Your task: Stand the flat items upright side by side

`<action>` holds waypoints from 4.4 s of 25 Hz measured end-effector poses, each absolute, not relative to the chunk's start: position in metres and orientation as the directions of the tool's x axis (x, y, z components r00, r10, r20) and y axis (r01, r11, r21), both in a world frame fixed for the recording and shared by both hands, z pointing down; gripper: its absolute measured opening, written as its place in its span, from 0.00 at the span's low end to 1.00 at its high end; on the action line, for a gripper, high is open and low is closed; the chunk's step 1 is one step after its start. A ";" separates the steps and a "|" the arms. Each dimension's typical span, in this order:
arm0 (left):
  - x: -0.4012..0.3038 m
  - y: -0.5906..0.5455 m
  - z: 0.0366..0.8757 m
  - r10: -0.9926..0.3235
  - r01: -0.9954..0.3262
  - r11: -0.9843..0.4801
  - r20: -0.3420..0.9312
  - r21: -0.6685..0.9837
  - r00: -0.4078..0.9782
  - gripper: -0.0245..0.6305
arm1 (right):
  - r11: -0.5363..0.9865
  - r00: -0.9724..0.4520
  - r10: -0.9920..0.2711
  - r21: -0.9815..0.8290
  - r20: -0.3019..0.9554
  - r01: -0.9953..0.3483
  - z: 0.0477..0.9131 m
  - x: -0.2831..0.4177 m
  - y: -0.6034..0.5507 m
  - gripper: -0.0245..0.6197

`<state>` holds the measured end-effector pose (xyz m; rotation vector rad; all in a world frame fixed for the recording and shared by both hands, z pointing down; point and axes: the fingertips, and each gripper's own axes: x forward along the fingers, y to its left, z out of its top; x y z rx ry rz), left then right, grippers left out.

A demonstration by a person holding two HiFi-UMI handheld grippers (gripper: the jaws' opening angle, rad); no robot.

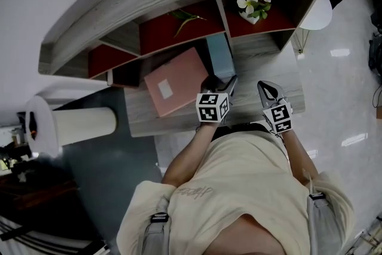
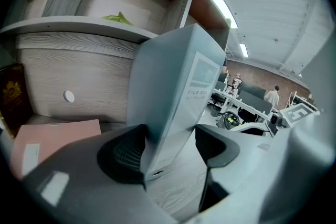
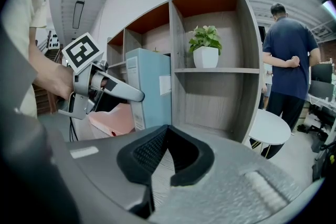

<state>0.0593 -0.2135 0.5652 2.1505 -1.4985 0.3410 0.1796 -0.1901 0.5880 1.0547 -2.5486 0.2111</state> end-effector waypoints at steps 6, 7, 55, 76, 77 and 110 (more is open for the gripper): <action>0.063 -0.217 0.566 -0.789 -0.919 -0.302 0.475 0.253 0.390 0.56 | 0.721 -0.660 -0.629 -0.008 0.412 -0.692 0.597 0.177 -0.189 0.04; 0.062 -0.217 0.567 -0.791 -0.920 -0.298 0.474 0.256 0.388 0.56 | 0.723 -0.664 -0.627 -0.011 0.408 -0.690 0.596 0.176 -0.189 0.04; -0.253 -0.025 0.710 -0.613 -0.896 -0.075 0.689 0.437 0.387 0.50 | 0.798 -0.435 -0.323 -0.005 0.840 -0.602 0.746 -0.030 -0.155 0.66; -0.317 -0.048 0.715 -0.582 -0.925 -0.131 0.727 0.357 0.363 0.50 | 0.806 -0.474 -0.254 -0.086 0.843 -0.585 0.742 -0.068 -0.068 0.63; -0.322 -0.050 0.716 -0.585 -0.931 -0.135 0.732 0.338 0.351 0.50 | 0.803 -0.483 -0.243 -0.105 0.841 -0.586 0.741 -0.071 -0.061 0.61; -0.354 -0.077 0.707 -0.726 -0.879 0.170 0.660 0.445 0.194 0.53 | 0.821 -0.582 -0.284 -0.121 0.762 -0.558 0.665 -0.074 -0.065 0.61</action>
